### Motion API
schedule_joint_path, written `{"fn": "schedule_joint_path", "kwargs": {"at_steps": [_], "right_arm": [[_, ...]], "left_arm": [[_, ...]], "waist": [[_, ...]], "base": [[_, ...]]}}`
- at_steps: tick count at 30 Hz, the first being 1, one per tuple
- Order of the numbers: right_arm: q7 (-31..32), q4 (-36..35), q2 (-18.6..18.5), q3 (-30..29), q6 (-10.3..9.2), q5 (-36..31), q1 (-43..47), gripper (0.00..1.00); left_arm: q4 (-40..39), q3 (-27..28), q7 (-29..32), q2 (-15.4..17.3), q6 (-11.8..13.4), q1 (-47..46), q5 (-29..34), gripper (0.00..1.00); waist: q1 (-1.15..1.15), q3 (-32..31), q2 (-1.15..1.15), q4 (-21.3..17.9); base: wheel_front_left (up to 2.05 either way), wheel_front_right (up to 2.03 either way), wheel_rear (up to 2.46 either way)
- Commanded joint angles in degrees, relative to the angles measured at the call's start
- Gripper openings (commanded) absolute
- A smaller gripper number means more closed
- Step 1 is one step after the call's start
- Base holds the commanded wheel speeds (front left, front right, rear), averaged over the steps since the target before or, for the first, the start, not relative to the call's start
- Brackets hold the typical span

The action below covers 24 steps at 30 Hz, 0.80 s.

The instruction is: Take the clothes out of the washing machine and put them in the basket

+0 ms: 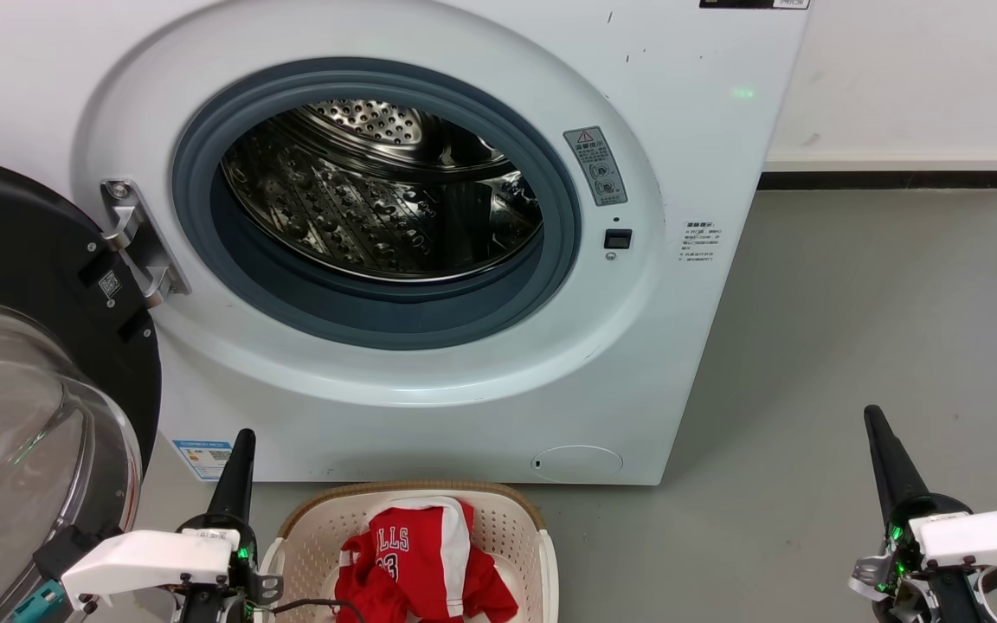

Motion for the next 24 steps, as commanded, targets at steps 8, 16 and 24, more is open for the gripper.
{"fn": "schedule_joint_path", "kwargs": {"at_steps": [8, 16, 24], "right_arm": [[1.23, 0.56, -0.32, -0.07, 0.01, 5.34, -1.83, 0.00], [2.07, 1.13, -0.34, -0.09, 0.01, 9.30, -2.40, 0.00], [3.10, 1.75, -0.36, -0.11, 0.00, 13.96, -2.83, 0.00]], "left_arm": [[0.40, 0.40, 1.19, -0.12, -0.41, -1.63, -4.62, 0.00], [0.81, 0.60, 2.05, -0.22, -0.55, -2.05, -8.15, 0.00], [1.29, 0.81, 3.08, -0.35, -0.67, -2.60, -12.30, 0.00]], "waist": [[0.00, 0.10, 0.00, 0.05], [0.00, 0.20, 0.00, 0.10], [0.00, 0.32, 0.00, 0.16]], "base": [[0.00, 0.00, 0.00], [0.00, 0.00, 0.00], [0.00, 0.00, 0.00]]}}
